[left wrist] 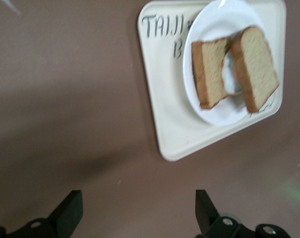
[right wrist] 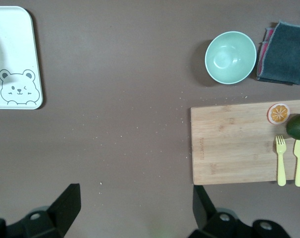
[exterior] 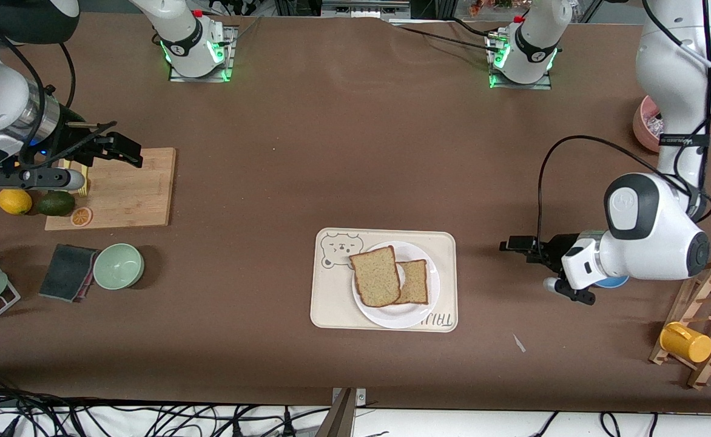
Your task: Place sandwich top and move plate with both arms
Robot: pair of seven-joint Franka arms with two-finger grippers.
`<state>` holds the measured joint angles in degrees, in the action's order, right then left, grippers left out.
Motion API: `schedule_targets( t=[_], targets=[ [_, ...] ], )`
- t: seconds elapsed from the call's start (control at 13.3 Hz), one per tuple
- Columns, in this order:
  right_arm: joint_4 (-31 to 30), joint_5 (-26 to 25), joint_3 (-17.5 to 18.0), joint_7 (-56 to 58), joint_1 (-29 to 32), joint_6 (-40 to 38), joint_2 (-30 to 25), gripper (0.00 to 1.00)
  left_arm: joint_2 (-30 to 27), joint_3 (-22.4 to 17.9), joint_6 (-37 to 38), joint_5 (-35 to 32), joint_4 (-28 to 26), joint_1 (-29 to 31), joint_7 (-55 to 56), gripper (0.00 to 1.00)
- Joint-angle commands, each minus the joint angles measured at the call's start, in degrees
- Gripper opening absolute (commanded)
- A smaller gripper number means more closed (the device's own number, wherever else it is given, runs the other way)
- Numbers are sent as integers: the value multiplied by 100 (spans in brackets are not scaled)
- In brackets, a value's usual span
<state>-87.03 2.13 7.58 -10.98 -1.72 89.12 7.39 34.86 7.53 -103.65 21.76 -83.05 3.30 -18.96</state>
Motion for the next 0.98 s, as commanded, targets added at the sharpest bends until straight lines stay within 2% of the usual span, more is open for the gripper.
schedule_targets(
  t=[0.0,0.15,0.3,0.45,0.75,0.9],
  targets=[
    [20,33,-11,61,13,0,-62,100,-672,-41,485,-452,-238,-22,400,100],
    [20,24,-11,61,13,0,-62,100,-1093,55,723,-1397,-229,-136,1040,100],
    [28,7,-11,61,13,0,-62,100,-1445,169,978,-1901,-203,-320,1560,100],
    [46,7,-11,78,13,-43,-71,100,-1876,196,1284,-2000,-203,-409,1956,100],
    [-50,-352,6,105,13,-437,-290,100,-2702,187,2032,-1947,-194,-400,1993,100],
    [-50,-389,6,140,13,-623,-360,100,-3019,161,2148,-1947,-211,-348,1984,100]
  ],
)
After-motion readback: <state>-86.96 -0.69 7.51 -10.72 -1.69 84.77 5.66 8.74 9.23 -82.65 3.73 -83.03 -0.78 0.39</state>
